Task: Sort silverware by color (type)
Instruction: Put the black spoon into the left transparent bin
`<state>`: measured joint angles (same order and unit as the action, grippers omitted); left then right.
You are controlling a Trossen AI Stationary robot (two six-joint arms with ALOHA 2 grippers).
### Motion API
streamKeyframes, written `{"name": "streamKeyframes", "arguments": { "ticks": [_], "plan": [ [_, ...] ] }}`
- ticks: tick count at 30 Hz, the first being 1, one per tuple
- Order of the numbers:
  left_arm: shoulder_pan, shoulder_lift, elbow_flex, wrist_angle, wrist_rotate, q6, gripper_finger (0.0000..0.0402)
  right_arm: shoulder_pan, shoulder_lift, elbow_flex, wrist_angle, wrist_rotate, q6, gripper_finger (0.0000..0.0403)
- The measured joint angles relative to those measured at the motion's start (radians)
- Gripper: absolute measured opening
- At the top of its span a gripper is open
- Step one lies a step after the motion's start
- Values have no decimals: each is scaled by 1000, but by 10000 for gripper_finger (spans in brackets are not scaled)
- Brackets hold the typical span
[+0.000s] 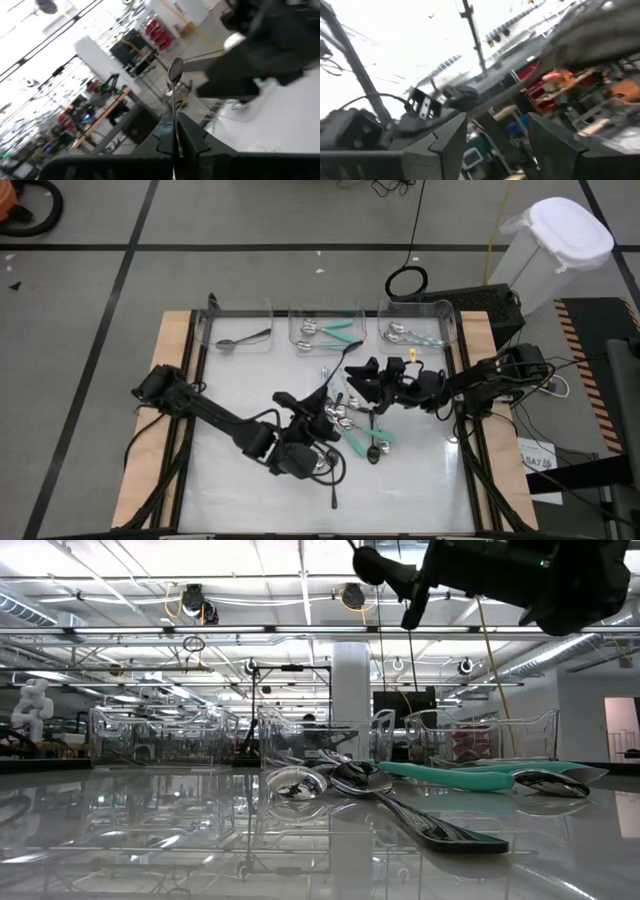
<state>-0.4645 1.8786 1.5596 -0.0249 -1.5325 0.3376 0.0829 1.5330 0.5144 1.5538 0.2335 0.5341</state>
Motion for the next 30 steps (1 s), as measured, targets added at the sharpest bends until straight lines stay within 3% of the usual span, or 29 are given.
{"name": "streamKeyframes", "arguments": {
  "ticks": [19, 30],
  "plan": [
    [2, 0, 2, -2, 20, 31, 3, -17, 4, 85, -43, -28, 49, 199],
    [37, 1, 2, 0, -37, 84, 3, -18, 4, 85, -79, -28, 49, 199]
  ]
}}
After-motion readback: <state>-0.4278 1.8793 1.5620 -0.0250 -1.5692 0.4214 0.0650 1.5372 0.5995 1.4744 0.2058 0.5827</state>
